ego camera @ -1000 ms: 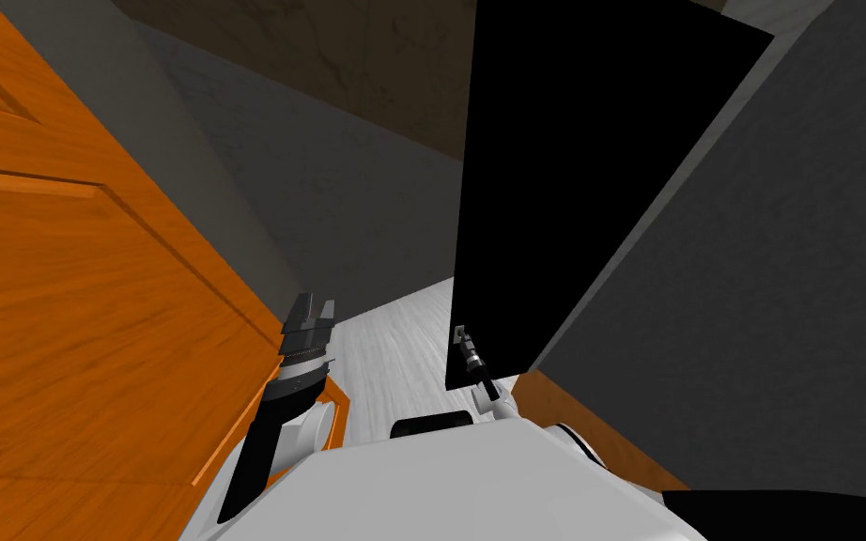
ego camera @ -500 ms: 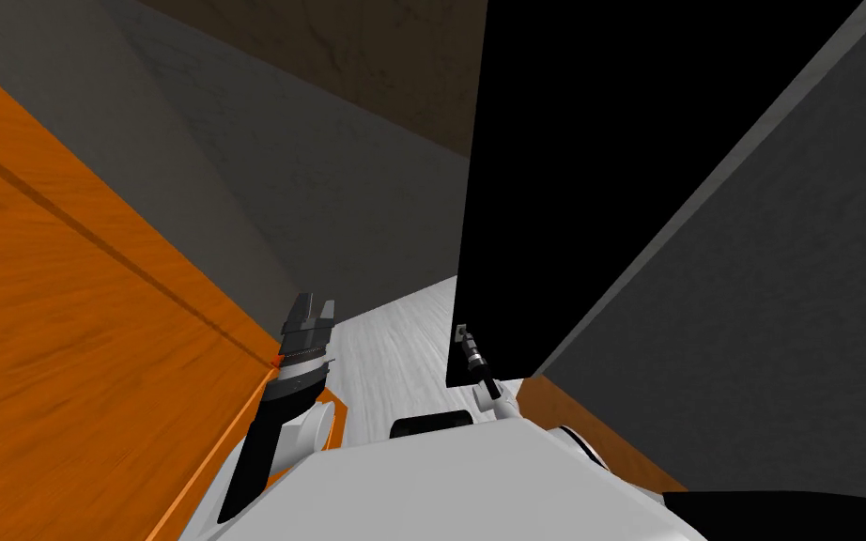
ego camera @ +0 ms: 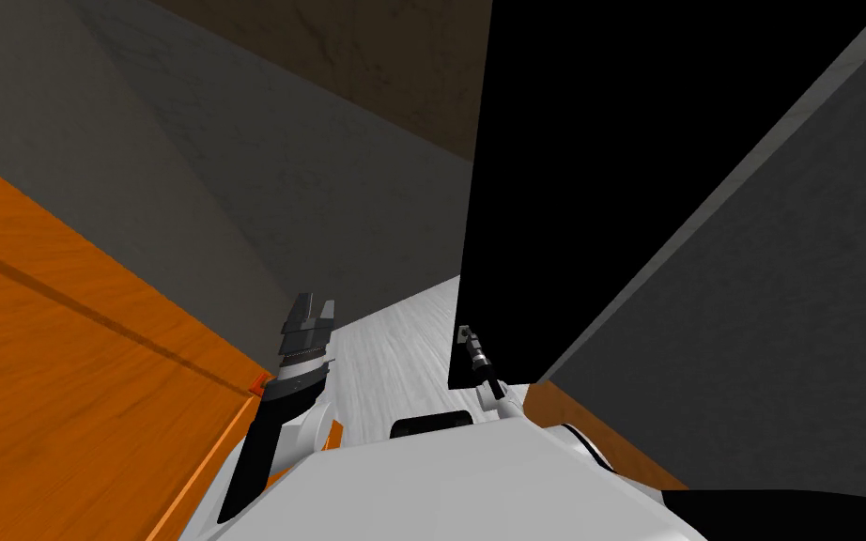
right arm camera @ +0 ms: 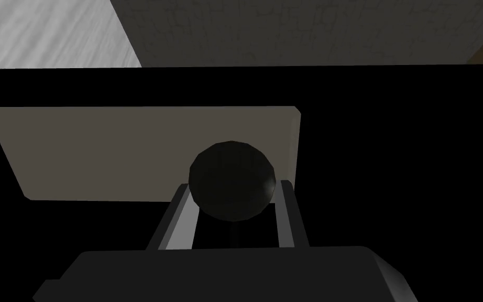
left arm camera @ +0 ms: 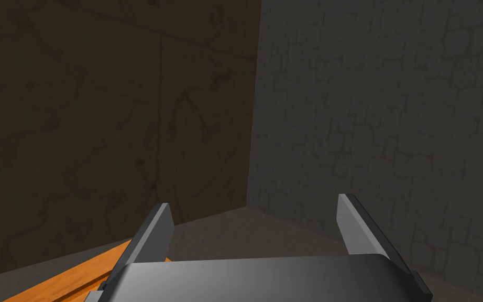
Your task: Push the door open
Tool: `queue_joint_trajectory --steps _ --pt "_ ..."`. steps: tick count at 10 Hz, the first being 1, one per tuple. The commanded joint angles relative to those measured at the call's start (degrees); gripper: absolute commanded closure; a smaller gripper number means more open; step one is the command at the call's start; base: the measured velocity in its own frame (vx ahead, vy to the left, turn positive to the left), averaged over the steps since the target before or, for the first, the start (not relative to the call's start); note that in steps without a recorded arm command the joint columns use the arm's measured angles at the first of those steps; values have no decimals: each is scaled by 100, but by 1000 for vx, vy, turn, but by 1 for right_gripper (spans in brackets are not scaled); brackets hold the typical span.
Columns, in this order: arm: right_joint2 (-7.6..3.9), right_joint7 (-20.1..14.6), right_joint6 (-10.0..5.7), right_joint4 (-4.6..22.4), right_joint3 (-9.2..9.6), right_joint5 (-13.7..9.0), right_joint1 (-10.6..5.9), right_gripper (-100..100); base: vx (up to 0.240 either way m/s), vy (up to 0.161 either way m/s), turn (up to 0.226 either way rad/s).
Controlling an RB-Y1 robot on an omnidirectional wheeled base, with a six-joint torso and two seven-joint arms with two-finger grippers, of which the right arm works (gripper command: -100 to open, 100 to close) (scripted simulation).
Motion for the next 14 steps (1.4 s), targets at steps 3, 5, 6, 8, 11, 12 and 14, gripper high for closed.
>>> queue_joint_trajectory --steps 3,5,6,8,11,12,14 --pt "-70 51 138 -262 -166 -96 98 100 56 18 -21" --pt "-85 88 147 -257 -267 -159 96 100 160 82 -101" --pt "21 194 198 -337 -175 -103 155 -100 -85 42 -114" --pt "75 251 212 -356 -171 -99 150 -100 -181 -16 -27" --pt "408 456 263 -428 -155 -88 134 -100 -221 -16 -68" --pt "526 503 274 -445 -151 -85 130 -100 -208 -41 -56" --pt "733 568 290 -468 -146 -82 125 -100 -143 -7 -28"
